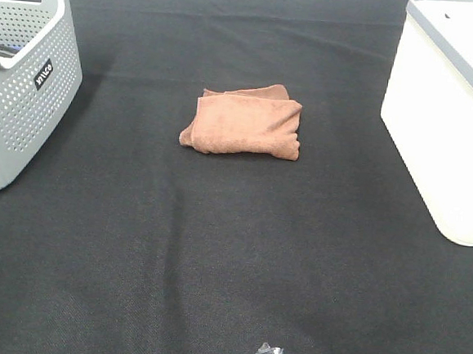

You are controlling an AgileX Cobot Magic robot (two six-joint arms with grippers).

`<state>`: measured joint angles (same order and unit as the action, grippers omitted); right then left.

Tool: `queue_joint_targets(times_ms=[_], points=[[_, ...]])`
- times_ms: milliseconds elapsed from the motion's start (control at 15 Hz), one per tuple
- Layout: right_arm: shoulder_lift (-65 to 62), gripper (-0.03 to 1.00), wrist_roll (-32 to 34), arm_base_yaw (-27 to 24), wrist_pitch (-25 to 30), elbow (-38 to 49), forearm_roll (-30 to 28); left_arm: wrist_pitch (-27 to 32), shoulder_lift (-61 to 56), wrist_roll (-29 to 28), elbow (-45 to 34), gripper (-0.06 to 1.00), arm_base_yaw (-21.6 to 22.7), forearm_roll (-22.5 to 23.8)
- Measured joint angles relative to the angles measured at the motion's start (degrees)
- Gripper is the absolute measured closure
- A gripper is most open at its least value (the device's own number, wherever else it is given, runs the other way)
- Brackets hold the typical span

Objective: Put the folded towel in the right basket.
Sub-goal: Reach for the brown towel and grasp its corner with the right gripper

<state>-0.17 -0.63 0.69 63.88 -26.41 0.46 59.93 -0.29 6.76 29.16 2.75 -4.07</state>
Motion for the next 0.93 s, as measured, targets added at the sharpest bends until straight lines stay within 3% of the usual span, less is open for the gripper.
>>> queue_joint_targets(times_ms=[933], points=[[0.0, 0.02, 0.0, 0.0, 0.0, 0.0, 0.0, 0.0, 0.0, 0.0, 0.0, -0.04, 0.0, 0.0]])
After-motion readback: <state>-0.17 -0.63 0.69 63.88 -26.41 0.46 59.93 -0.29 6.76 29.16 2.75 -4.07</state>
